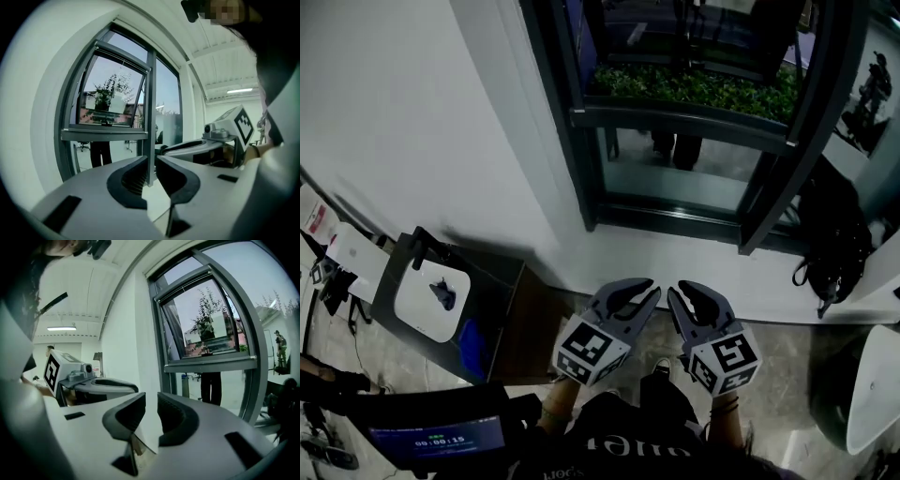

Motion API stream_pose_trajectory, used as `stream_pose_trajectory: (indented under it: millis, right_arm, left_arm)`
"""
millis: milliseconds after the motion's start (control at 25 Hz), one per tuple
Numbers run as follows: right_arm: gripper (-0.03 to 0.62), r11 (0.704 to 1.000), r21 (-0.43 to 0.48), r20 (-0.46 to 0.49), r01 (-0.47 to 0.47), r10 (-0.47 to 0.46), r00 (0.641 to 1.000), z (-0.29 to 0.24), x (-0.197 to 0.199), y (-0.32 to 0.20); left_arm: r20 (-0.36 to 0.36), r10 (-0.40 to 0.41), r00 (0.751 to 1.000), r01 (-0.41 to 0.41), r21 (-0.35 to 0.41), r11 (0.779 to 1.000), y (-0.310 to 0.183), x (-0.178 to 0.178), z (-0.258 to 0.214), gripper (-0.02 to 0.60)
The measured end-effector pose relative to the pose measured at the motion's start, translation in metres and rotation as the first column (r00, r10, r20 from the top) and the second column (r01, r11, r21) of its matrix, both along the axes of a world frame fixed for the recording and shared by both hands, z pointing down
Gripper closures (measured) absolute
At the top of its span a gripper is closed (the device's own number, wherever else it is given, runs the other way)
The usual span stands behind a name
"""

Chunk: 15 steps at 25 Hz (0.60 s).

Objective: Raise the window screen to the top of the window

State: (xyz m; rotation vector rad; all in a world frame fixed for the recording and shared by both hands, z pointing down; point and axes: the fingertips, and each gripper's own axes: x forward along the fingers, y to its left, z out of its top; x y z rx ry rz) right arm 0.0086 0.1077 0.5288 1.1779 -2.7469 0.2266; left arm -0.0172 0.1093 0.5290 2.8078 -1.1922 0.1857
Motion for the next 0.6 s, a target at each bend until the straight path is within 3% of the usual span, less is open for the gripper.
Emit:
stream_pose_trajectory:
  millis: [320, 600]
  right_arm:
    - [0.513, 0.996, -0.025, -0.009, -0.083, 0.083, 0.997, 0.013, -0.048, 0.075]
    - [0.525, 0.991, -0.026, -0.028, -0.13, 0.13, 0.991, 0.014, -0.041, 0.089]
  left_arm:
    - [-0.033, 0.067, 0.997, -0.069, -0.047, 0.997, 0.078, -0.048, 0.007, 0.526]
    - [-0.049, 0.084, 0.995, -0.086, -0.046, 0.995, 0.088, -0.049, 0.009, 0.526]
